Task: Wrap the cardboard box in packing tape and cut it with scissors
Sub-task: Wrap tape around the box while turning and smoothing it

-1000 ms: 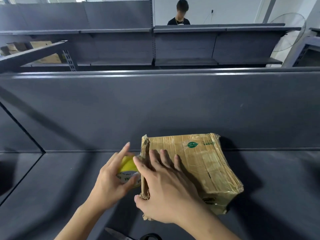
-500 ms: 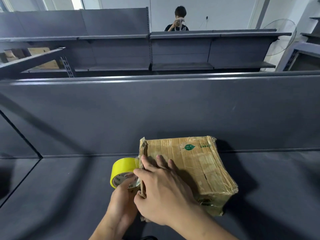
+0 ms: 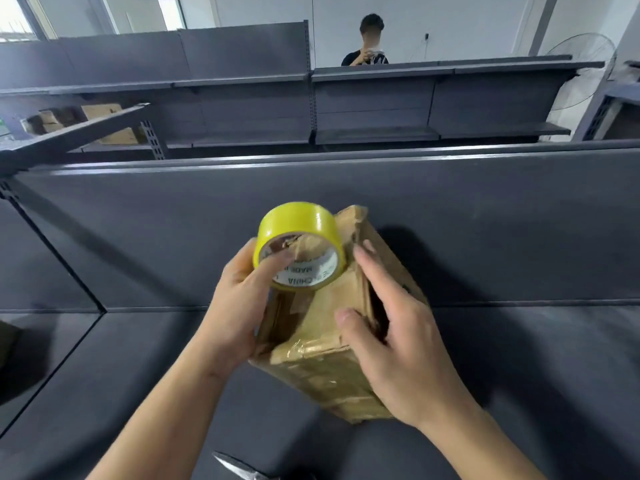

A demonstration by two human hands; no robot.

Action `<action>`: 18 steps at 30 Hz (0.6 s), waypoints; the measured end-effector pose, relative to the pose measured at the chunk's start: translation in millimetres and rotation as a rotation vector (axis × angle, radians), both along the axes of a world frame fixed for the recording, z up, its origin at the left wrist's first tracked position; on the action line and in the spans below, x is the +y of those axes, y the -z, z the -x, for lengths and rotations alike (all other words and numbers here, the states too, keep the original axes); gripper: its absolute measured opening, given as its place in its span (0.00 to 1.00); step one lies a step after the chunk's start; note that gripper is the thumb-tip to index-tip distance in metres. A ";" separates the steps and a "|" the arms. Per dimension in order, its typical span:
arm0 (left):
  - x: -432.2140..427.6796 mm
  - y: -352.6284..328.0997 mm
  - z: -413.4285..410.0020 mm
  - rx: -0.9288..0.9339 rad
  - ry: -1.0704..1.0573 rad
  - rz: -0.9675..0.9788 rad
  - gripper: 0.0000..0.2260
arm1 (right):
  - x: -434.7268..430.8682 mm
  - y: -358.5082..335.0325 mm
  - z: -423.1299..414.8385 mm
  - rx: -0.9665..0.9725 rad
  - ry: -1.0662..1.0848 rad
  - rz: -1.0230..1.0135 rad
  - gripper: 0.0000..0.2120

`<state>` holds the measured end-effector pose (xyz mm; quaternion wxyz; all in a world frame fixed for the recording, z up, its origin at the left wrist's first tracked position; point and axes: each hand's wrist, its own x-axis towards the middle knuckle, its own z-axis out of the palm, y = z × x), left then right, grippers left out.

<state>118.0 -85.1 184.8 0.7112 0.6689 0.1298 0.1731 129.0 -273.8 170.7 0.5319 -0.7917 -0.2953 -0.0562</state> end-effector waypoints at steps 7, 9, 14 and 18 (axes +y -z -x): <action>-15.7 -28.8 -19.5 -0.003 0.083 -0.901 0.10 | -29.1 13.7 -3.7 0.305 -0.091 -0.083 0.38; -22.4 -25.9 -22.0 -0.038 0.075 -0.935 0.11 | -33.3 7.1 -7.3 0.347 -0.063 0.010 0.35; -45.6 -13.2 -21.8 -0.057 -0.016 -0.829 0.25 | -47.4 -15.7 -23.9 0.413 0.026 0.279 0.32; -52.5 -8.4 -24.4 -0.075 -0.034 -0.771 0.20 | -49.6 -31.3 -23.0 0.373 0.049 0.536 0.34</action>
